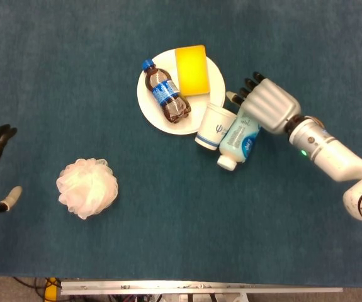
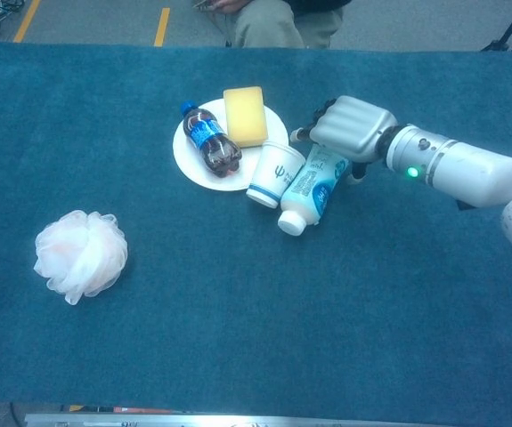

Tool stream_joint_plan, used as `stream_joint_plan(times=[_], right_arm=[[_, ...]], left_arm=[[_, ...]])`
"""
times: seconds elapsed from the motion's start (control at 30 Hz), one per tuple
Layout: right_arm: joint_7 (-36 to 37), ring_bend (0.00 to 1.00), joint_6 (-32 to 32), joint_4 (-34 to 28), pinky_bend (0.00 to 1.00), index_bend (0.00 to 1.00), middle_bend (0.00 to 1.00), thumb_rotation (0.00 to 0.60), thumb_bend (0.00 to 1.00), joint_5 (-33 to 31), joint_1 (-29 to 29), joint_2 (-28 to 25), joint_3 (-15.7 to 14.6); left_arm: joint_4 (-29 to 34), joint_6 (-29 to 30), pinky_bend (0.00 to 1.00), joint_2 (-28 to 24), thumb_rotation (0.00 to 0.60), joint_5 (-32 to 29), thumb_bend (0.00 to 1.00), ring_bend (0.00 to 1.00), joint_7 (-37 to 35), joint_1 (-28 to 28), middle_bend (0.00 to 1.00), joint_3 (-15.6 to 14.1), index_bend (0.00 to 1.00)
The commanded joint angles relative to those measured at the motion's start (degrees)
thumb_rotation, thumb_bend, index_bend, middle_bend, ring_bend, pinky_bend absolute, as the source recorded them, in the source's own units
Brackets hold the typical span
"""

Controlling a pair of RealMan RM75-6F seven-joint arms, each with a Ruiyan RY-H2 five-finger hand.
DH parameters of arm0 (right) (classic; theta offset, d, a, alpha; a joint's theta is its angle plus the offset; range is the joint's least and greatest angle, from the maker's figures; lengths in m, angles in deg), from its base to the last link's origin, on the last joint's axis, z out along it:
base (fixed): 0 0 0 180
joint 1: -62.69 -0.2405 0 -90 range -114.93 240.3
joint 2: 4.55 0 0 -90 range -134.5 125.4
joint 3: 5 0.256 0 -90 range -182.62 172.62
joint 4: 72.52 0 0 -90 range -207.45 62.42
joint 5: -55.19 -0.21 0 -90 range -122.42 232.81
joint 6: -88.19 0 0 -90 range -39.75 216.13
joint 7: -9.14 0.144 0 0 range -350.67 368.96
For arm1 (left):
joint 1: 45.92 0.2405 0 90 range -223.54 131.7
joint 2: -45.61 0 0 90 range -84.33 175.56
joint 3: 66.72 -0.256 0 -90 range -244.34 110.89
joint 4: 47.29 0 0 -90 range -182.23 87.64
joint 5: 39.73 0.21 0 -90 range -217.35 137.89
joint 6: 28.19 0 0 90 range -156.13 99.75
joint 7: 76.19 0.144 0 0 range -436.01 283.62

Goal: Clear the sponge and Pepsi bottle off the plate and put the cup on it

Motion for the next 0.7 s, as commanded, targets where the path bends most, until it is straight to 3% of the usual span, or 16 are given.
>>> stream_joint_plan(times=[0.03, 0.13, 0.3, 0.47, 0.7], right_arm=[[-0.19, 0.25, -0.74, 0.19, 0.26, 0.26, 0.39, 0.6, 0.0, 0.2, 0.29, 0.4, -0.45], [0.03, 0.32, -1.83, 0.27, 0.32, 0.37, 0.44, 0.6, 0.0, 0.76, 0.65, 0.48, -0.83], [1.37, 0.41, -2.79, -0.07, 0.43, 0.47, 0.51, 0.6, 0.0, 1.12, 1.27, -0.3, -1.17], [3.79, 0.45, -3.94, -1.99, 0.49, 0.49, 0.54, 0.6, 0.0, 2.86, 2.37, -2.55, -2.44], [8.33, 0.46, -7.8, -7.78, 0.51, 0.5, 0.54, 0.6, 0.0, 8.54, 5.02, -8.52, -5.76]], left_arm=[[0.15, 0.04, 0.17, -0.07, 0.6, 0.37, 0.3, 0.0, 0.1, 0.08, 0.05, -0.04, 0.0], [0.26, 0.12, 0.17, -0.24, 0.6, 0.5, 0.3, 0.0, 0.06, 0.32, 0.05, -0.13, 0.0], [0.14, 0.03, 0.17, -0.25, 0.6, 0.55, 0.3, 0.0, -0.31, 0.48, 0.05, -0.04, 0.0], [0.03, -0.18, 0.17, -0.27, 0.6, 0.61, 0.3, 0.0, -0.48, 0.5, 0.05, 0.06, 0.0], [-0.17, -1.07, 0.17, 0.1, 0.6, 0.46, 0.3, 0.0, -0.53, 0.12, 0.05, 0.38, 0.0]])
